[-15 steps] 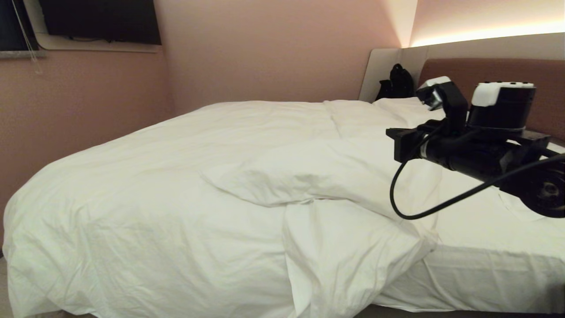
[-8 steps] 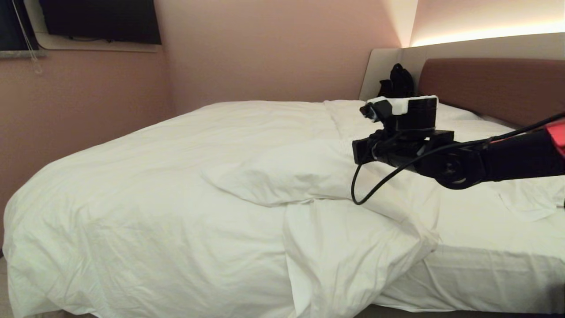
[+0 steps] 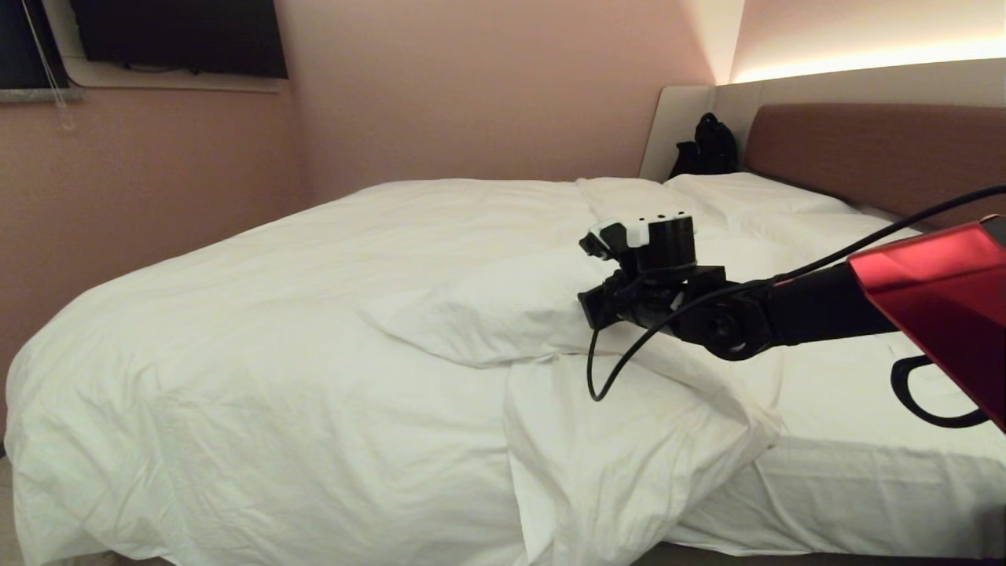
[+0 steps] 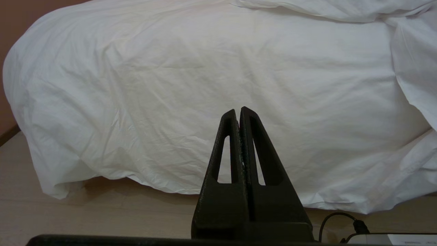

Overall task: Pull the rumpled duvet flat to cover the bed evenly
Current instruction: Flatten the corners of the folded blanket

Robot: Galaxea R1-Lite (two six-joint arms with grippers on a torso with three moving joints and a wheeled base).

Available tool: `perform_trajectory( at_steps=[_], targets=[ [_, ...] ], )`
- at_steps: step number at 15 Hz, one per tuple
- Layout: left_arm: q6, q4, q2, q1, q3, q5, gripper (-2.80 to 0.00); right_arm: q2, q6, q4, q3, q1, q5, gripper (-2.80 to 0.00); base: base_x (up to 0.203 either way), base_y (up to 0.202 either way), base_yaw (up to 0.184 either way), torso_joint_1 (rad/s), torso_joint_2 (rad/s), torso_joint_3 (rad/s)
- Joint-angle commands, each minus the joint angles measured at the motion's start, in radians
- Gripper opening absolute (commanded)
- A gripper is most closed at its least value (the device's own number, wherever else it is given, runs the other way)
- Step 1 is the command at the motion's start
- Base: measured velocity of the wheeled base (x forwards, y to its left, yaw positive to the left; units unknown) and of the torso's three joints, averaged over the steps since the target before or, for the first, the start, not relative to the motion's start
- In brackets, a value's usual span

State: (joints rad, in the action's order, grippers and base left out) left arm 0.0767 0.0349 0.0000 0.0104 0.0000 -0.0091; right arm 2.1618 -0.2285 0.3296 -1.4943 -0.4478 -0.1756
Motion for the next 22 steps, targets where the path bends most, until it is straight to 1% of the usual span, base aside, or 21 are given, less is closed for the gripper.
perform_trajectory(
  at_steps=[1,2,4,5,6,11,14,15,16,17,20,22],
  targets=[
    [0.0,-0.001,0.0,0.0,0.0,0.0,-2.8,0.01,-0.065,0.002,0.006,-0.012,-0.034,0.0,0.0,0.0,0.0,0.0,0.0,0.0],
    [0.0,0.0,0.0,0.0,0.0,0.0,-2.8,0.01,-0.115,0.003,0.011,-0.014,-0.046,0.0,0.0,0.0,0.0,0.0,0.0,0.0],
    [0.0,0.0,0.0,0.0,0.0,0.0,-2.8,0.01,-0.165,0.004,0.017,-0.014,-0.048,0.0,0.0,0.0,0.0,0.0,0.0,0.0],
    [0.0,-0.001,0.0,0.0,0.0,0.0,-2.8,0.01,-0.219,0.005,0.019,-0.014,-0.048,0.0,0.0,0.0,0.0,0.0,0.0,0.0],
    [0.0,0.0,0.0,0.0,0.0,0.0,-2.8,0.013,-0.238,0.005,0.014,-0.015,-0.048,0.0,0.0,0.0,0.0,0.0,0.0,0.0],
    [0.0,-0.001,0.0,0.0,0.0,0.0,-2.8,0.047,-0.256,0.008,-0.006,-0.024,-0.048,0.0,0.0,0.0,0.0,0.0,0.0,0.0],
    [0.0,-0.001,0.0,0.0,0.0,0.0,-2.8,-0.005,-0.26,0.064,0.07,-0.07,-0.047,0.0,0.0,0.0,0.0,0.0,0.0,0.0],
    [0.0,0.0,0.0,0.0,0.0,0.0,-2.8,-0.035,-0.262,0.086,0.118,-0.098,-0.048,0.0,0.0,0.0,0.0,0.0,0.0,0.0],
    [0.0,-0.001,0.0,0.0,0.0,0.0,-2.8,-0.049,-0.264,0.099,0.142,-0.124,-0.048,0.0,0.0,0.0,0.0,0.0,0.0,0.0],
    [0.0,-0.001,0.0,0.0,0.0,0.0,-2.8,-0.051,-0.265,0.101,0.147,-0.132,-0.048,0.0,0.0,0.0,0.0,0.0,0.0,0.0],
    [0.0,-0.001,0.0,0.0,0.0,0.0,-2.8,-0.043,-0.269,0.1,0.14,-0.134,-0.048,0.0,0.0,0.0,0.0,0.0,0.0,0.0],
    [0.0,-0.001,0.0,0.0,0.0,0.0,-2.8,0.023,-0.273,0.098,0.089,-0.118,-0.049,0.0,0.0,0.0,0.0,0.0,0.0,0.0]
  ],
)
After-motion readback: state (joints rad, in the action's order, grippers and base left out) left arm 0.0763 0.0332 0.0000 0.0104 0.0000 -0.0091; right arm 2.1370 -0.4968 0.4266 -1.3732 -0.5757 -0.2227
